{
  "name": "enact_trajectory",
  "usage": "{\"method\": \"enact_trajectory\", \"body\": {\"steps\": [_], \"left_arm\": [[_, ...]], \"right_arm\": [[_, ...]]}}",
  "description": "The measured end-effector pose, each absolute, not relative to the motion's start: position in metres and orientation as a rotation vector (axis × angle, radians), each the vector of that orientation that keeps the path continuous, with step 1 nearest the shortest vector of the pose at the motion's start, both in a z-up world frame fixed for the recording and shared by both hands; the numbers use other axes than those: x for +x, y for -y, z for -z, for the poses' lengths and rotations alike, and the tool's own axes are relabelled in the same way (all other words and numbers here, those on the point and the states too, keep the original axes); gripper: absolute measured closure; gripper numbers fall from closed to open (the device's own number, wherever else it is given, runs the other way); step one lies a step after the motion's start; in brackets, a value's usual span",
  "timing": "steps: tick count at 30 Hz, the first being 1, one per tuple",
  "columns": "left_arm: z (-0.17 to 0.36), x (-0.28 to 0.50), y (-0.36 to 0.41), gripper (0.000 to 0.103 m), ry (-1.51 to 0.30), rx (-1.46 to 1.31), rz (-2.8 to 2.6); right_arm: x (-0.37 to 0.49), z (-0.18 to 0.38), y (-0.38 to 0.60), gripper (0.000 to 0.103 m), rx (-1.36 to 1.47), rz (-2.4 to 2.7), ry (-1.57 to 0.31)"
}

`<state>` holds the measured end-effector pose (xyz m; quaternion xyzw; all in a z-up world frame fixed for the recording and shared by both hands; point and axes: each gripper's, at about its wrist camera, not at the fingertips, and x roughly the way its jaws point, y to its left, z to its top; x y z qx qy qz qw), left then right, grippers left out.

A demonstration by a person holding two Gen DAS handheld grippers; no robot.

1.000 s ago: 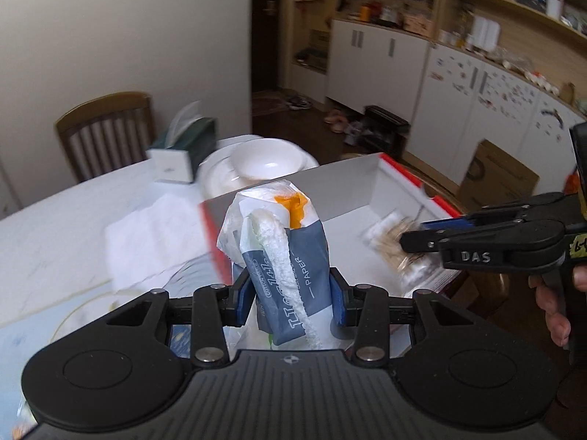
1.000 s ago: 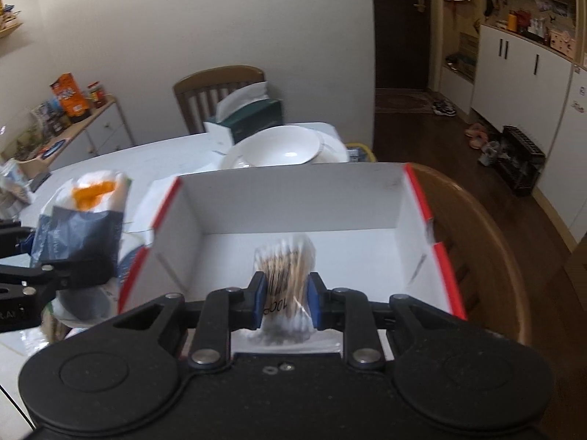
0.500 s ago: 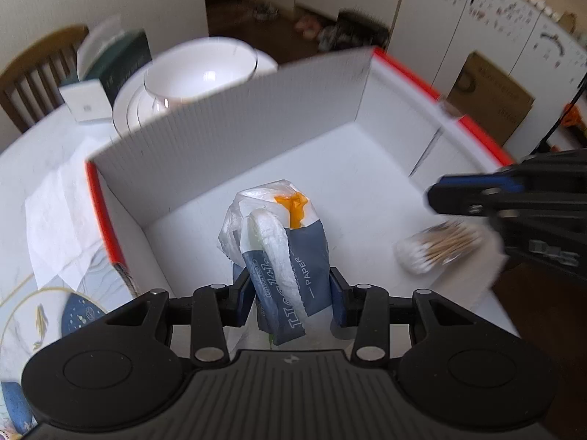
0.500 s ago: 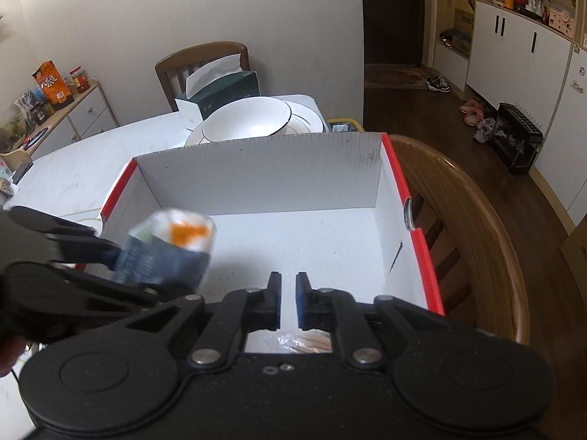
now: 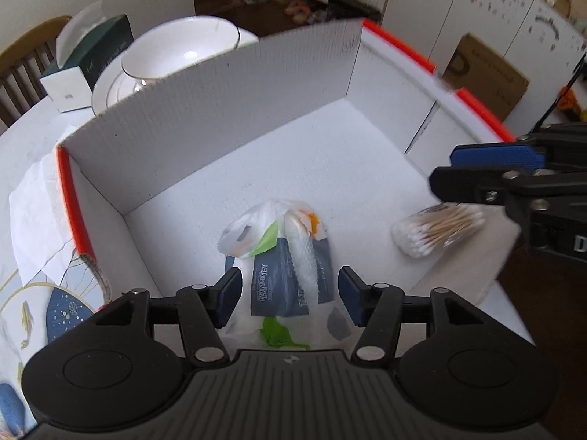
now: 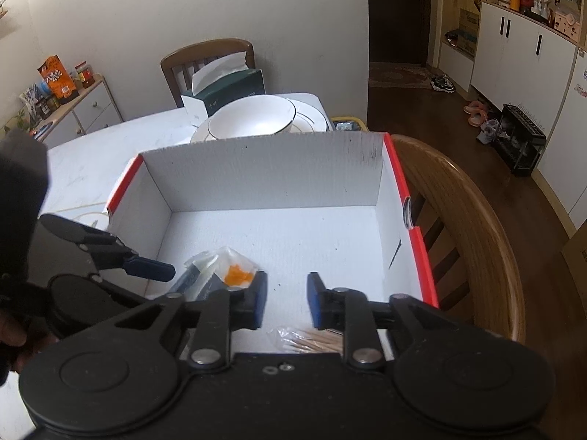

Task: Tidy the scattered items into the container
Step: 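Withdraw both tools from the box back over the scattered items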

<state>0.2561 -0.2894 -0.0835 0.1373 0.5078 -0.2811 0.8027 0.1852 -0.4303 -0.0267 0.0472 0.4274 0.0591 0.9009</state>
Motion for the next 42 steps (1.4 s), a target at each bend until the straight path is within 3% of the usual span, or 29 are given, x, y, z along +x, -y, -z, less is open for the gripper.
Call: {"method": "enact_trajectory", "body": {"steps": [6,14,28,42], "left_arm": [[0.058,0.225,0.269,0.023,-0.954,0.237,0.626],[0.031,0.188,0.211,0.023,-0.828,0.171,0.622],[0.01,0.153,0.082,0.023,-0.679,0.154,0.538],[0.031,0.139,-0.024,0.02,-0.689,0.076,0.451]], "right_arm": [[0.184,0.019,0.423,0.049,0.109,-0.134,-0.864],[0.178,0.003,0.382,0.03,0.132,-0.115,-0.826],[0.159,-0.003,0.268,0.024,0.121,-0.082,-0.821],[0.155,0.016,0.174,0.018,0.092,-0.116,-0.867]]}}
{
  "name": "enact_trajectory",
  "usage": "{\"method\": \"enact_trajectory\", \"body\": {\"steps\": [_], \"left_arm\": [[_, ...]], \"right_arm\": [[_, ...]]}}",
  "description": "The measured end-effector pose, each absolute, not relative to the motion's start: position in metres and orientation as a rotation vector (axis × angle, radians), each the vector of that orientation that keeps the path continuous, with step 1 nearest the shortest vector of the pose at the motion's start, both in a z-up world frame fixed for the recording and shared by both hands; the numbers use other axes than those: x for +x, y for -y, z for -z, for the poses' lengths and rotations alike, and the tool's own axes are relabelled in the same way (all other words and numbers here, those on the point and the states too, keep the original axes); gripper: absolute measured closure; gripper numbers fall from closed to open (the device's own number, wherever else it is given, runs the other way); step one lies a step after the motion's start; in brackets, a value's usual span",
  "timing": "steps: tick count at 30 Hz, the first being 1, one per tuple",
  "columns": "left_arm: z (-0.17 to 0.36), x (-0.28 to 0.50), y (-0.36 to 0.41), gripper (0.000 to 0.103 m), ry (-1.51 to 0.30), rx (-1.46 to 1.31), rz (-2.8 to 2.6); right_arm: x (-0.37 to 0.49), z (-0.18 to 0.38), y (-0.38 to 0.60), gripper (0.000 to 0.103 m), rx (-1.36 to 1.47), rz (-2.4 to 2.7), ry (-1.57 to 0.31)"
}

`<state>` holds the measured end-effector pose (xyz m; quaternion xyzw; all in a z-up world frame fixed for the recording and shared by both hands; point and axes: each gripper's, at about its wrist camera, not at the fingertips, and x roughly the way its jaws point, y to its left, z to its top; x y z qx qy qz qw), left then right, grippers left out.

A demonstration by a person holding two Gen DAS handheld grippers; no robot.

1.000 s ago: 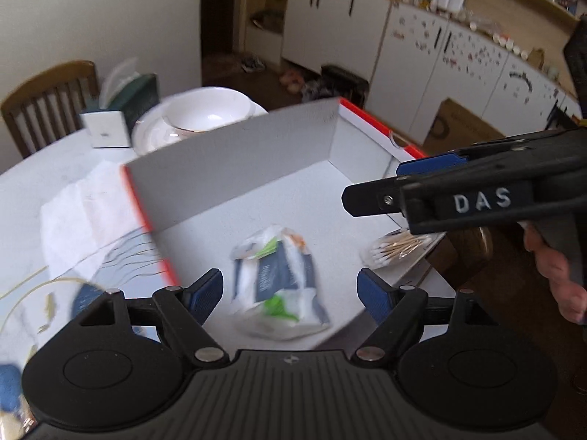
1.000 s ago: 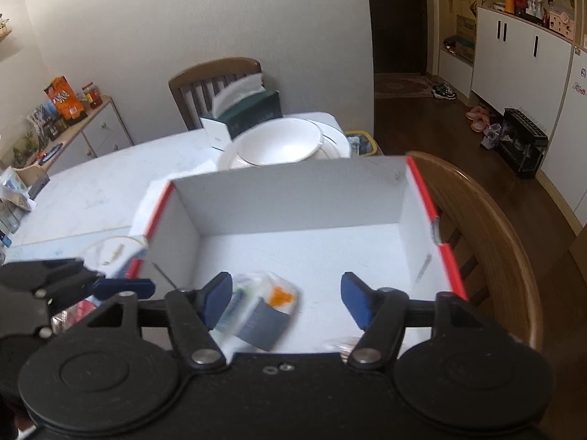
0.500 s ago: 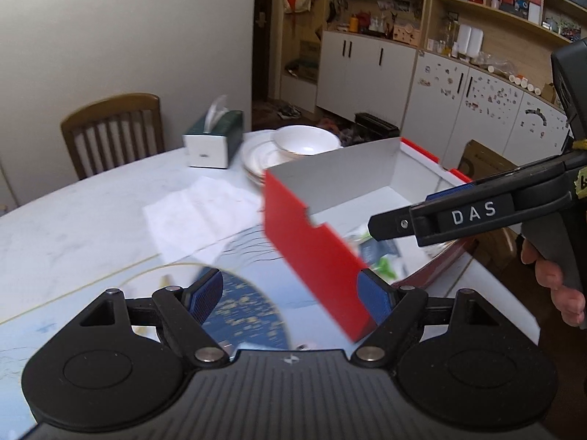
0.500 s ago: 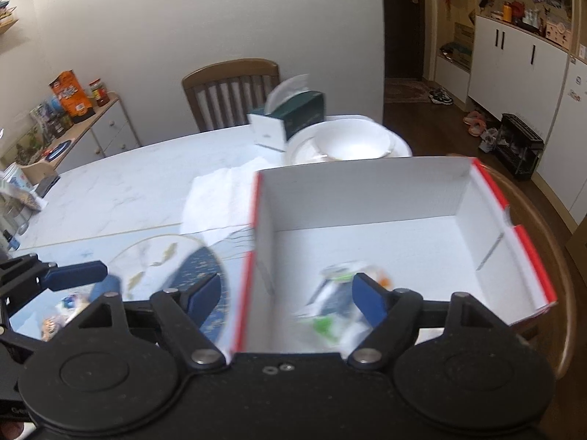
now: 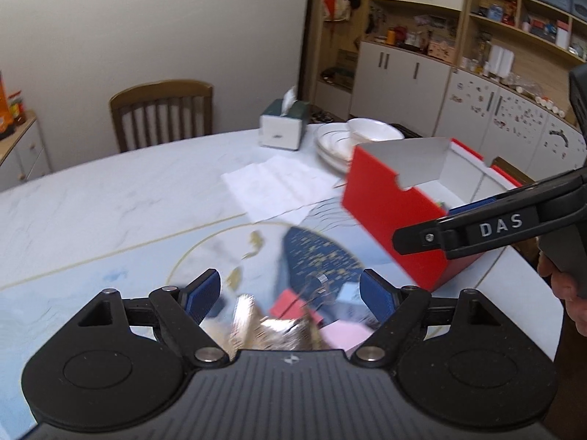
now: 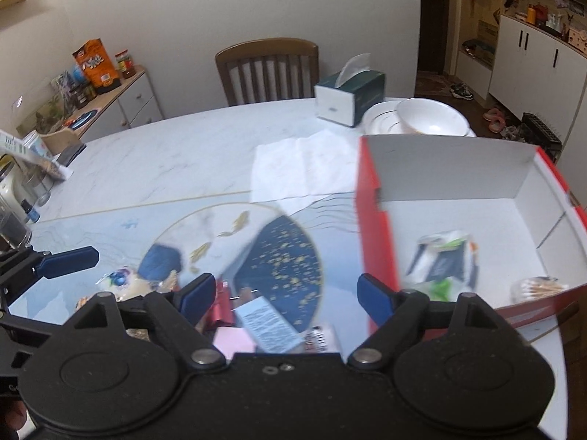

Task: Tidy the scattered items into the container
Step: 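Withdraw both tools from the box back over the scattered items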

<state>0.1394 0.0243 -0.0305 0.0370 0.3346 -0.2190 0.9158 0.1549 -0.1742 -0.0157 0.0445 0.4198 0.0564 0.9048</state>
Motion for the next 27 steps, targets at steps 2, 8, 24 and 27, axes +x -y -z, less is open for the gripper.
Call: {"method": "enact_trajectory", "body": {"steps": [2,8,24,27], "left_arm": [[0.035,0.139,-0.036,0.019,-0.689,0.067,0.434],[0.046,0.139,-0.067,0.003,-0.695,0.037,0.406],[0.08,0.135,-0.114,0.002,-0.763,0.004,0.348],[0.084,0.133,-0.117,0.002,-0.769,0.004,0.349]], "right_arm": [[0.154,0.019,0.164,0.017,0.087,-0.12,-0.875],[0.155,0.027,0.143,0.014,0.076,-0.132,-0.899],[0.164,0.054,0.1,0.013,0.039,-0.18,-0.96],[0.164,0.058,0.097,0.013,0.034,-0.186,-0.966]]}}
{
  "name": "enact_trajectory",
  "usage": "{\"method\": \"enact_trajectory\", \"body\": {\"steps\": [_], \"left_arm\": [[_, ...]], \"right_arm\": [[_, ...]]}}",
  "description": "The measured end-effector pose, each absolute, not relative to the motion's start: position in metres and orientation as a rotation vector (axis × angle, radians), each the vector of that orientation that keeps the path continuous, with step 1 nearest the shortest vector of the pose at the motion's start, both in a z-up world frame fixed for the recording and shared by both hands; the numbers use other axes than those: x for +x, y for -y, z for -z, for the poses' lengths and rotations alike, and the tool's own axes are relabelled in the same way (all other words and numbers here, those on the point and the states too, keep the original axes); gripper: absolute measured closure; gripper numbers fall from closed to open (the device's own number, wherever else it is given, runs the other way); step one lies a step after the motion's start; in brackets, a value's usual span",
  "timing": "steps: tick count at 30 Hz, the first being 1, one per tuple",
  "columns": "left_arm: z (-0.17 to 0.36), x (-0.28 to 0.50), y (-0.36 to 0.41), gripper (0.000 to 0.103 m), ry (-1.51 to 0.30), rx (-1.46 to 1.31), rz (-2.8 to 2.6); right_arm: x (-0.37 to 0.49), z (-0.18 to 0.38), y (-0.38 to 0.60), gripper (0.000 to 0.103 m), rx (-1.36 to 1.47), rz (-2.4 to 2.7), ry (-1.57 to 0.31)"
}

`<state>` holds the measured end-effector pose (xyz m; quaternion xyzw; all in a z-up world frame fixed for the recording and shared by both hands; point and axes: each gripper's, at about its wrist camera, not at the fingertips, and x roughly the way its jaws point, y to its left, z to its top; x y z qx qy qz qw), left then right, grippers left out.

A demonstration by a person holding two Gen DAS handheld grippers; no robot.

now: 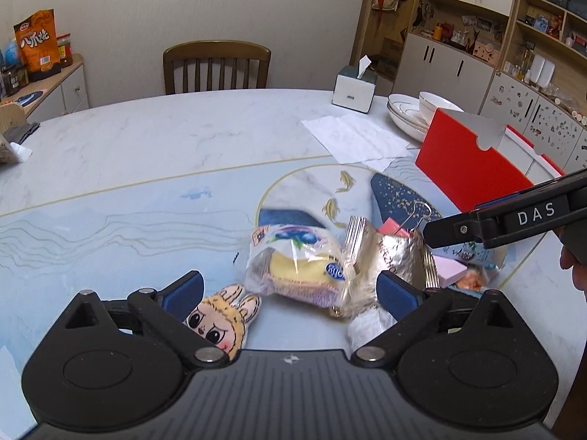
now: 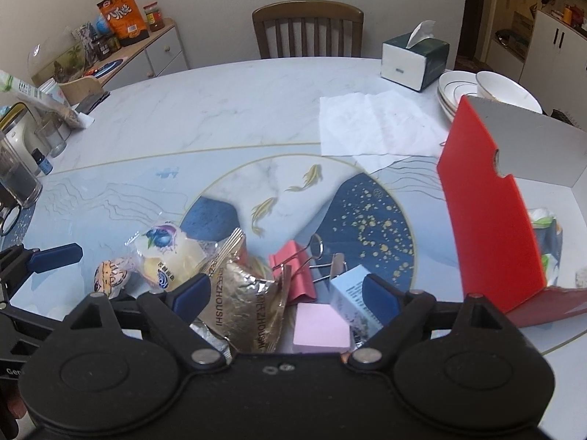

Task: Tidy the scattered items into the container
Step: 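Withdraw both tools from the box back over the scattered items, then grasp the gold snack packet with the right tool while the left tool grasps the plush keychain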

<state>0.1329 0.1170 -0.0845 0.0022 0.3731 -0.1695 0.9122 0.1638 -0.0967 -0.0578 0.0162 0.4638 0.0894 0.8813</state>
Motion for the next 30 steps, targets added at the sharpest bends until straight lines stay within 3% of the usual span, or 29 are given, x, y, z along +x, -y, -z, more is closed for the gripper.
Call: {"method": "enact_trajectory", "body": {"steps": [30], "left_arm": [[0.105,0.131,-0.11,0.002,-0.789,0.05,0.38]], "right_arm": [[0.15,0.078,0.104,0.014,0.06,-0.182,-0.969]]}}
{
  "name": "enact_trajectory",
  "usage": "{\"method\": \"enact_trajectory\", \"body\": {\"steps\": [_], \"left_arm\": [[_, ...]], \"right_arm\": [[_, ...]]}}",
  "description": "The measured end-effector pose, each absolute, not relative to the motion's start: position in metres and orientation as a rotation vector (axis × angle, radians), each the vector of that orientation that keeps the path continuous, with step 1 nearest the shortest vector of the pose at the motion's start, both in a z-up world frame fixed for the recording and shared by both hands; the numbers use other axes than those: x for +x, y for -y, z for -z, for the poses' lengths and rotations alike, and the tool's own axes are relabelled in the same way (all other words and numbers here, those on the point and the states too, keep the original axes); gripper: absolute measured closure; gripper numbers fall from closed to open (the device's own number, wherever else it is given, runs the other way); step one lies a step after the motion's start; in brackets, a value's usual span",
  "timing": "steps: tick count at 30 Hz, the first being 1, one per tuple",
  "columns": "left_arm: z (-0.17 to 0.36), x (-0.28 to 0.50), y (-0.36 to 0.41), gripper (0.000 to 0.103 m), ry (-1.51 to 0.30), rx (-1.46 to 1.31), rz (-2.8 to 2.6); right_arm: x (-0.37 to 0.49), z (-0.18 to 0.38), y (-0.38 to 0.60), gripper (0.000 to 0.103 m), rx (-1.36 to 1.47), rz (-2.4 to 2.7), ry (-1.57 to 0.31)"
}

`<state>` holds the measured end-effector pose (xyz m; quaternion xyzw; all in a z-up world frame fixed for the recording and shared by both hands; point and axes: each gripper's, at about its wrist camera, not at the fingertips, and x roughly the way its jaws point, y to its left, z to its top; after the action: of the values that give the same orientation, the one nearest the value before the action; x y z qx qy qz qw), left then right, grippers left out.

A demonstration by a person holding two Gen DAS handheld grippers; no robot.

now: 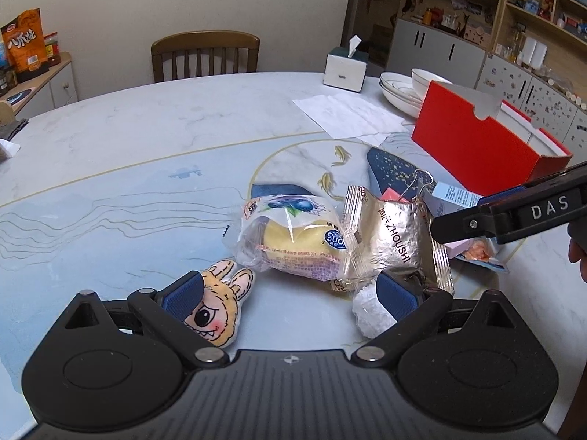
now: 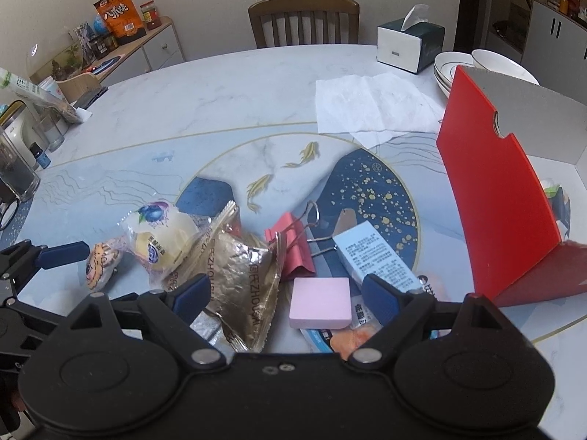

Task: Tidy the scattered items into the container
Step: 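Grasp the gold snack packet with the right tool while the left tool grasps the plush keychain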

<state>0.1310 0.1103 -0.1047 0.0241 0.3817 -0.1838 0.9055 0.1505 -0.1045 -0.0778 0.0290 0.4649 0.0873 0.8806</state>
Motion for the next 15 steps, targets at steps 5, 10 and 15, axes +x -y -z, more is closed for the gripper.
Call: {"method": "enact_trajectory", "body": {"steps": [5,10,15], "left_arm": [[0.102,0.136,-0.109,0.002,-0.776,0.07,0.355],[0.105,0.139,-0.127,0.002,-0.788,0.082,0.325],[0.122,0.147,-0.141,0.002,-0.83,0.088,0.302]], "right_arm": [[0.149,0.08,0.11,0.016,0.061,-0.168,-0.978],[0.15,0.07,0.094,0.016,0.012,-0.23,-0.947],[0.161,0.074,0.07,0.016,-0.064,-0.284,-0.935]]}}
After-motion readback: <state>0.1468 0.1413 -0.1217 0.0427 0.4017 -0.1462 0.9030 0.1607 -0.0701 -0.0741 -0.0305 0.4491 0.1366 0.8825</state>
